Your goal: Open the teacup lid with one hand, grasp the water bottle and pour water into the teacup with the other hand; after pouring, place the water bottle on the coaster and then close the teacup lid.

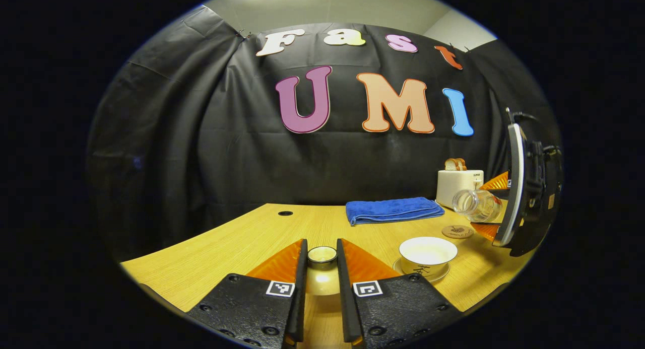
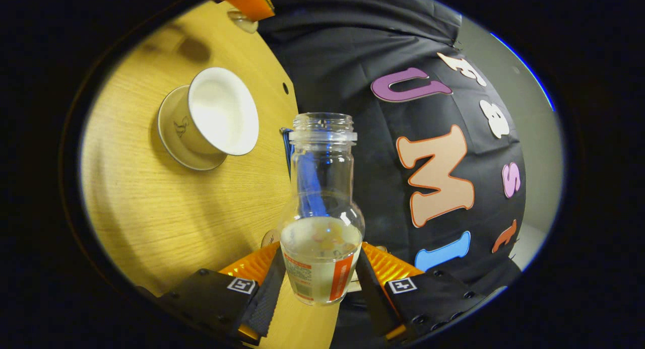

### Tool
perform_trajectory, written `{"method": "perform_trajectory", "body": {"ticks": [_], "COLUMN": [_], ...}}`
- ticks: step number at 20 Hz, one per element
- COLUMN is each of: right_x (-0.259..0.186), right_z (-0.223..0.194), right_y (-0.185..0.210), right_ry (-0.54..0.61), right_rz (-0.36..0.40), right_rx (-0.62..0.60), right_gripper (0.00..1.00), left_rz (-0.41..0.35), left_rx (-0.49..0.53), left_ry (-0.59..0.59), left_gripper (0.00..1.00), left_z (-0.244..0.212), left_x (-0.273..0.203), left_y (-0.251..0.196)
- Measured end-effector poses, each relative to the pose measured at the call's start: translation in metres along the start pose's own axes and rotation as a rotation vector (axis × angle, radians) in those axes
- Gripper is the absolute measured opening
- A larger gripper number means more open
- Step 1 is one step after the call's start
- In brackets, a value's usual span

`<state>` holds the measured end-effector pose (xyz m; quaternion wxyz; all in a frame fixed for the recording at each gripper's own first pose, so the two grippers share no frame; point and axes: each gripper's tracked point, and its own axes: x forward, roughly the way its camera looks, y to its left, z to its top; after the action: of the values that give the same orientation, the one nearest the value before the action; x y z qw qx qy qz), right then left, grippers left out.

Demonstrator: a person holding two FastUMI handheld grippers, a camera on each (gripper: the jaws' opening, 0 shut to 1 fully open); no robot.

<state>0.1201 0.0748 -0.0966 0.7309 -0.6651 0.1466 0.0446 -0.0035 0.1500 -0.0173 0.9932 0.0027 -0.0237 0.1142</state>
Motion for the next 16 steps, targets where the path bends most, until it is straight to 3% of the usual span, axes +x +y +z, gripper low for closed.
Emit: {"method": "perform_trajectory", "body": {"ticks": [16], "right_x": [0.002], "right_z": [0.032], "right_y": [-0.025], "right_ry": [-0.097], "right_rz": [-0.071], "right_rx": [-0.399], "right_gripper": [0.79], "left_rz": [0.004], "left_rx": [-0.001], "left_ry": [-0.001], "left_gripper": [0.27], "left_z": [-0.002], "left_x": [0.001], "left_y": [-0.001]}}
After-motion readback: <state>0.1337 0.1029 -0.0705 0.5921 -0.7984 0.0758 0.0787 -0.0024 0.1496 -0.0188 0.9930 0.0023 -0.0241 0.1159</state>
